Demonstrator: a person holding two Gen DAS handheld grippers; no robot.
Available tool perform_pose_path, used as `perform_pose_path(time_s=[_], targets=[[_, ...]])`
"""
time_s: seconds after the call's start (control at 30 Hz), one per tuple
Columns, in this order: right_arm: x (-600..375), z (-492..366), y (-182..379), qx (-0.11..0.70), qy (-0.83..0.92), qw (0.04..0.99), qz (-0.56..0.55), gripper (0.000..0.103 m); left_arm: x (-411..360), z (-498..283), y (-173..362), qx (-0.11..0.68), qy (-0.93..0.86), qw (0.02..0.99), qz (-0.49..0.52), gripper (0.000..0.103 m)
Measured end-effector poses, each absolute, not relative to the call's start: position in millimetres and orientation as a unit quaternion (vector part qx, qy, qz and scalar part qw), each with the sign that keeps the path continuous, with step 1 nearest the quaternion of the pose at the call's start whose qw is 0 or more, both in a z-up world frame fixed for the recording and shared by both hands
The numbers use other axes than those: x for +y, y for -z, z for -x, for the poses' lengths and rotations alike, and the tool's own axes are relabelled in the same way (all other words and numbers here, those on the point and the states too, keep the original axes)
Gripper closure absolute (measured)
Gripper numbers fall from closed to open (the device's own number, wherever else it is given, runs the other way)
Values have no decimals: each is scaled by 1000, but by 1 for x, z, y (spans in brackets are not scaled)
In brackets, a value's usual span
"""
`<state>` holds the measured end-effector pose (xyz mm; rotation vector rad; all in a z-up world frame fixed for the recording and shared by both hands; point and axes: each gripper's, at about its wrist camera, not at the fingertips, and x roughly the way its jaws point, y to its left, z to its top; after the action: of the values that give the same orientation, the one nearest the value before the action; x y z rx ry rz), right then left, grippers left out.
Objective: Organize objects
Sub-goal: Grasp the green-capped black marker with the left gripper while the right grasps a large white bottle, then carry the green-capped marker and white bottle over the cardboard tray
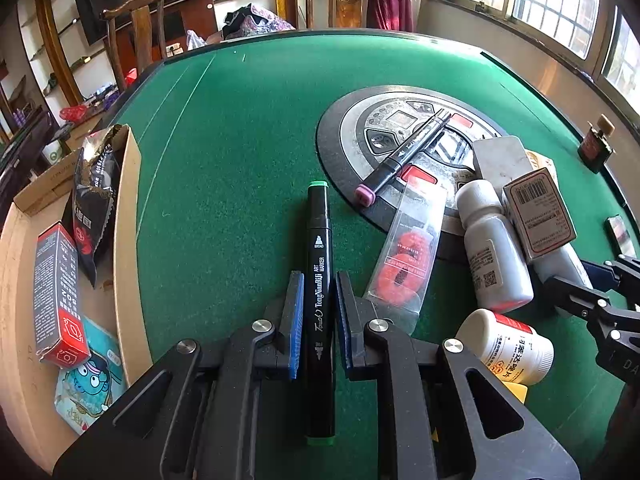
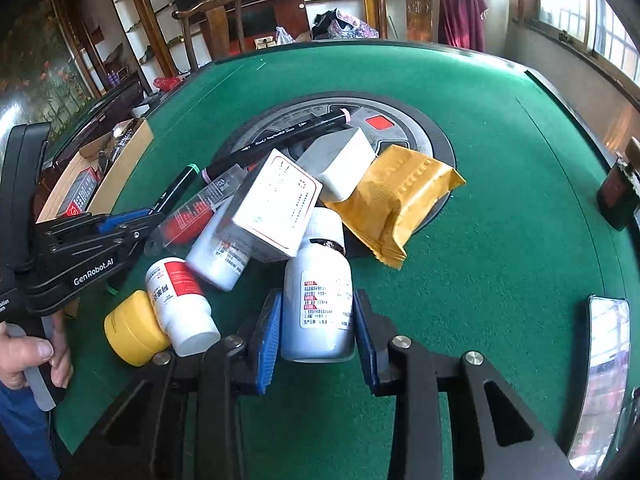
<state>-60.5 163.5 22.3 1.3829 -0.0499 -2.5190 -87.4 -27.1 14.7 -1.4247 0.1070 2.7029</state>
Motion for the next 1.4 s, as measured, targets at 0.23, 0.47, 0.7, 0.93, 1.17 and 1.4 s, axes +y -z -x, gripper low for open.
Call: perform_pose_path(time_s=[0.23,0.47,0.7,0.93,1.17,1.4], targets=[[166,60,-27,-19,874,135,-466,69,-31,87,-15,30,-885,34,463,86],[178,53,-47,-43,893,130,-428,69,-36,84,-20,16,-890,37,454,89],[187,52,-56,-67,902,127,-407,69,-44,82,-36,-20,-902,51,429,89],[185,50,-62,-81,910,145,-380,69,-49,76,-48,-35,-908,61,414,89],[176,45,-68,-85,919,155,-354,69,-56,71,-58,-44,-914,66,398,89],[162,42,-65,-74,919,158,-352,69,-66,64,-73,-68,-920,73,379,89]])
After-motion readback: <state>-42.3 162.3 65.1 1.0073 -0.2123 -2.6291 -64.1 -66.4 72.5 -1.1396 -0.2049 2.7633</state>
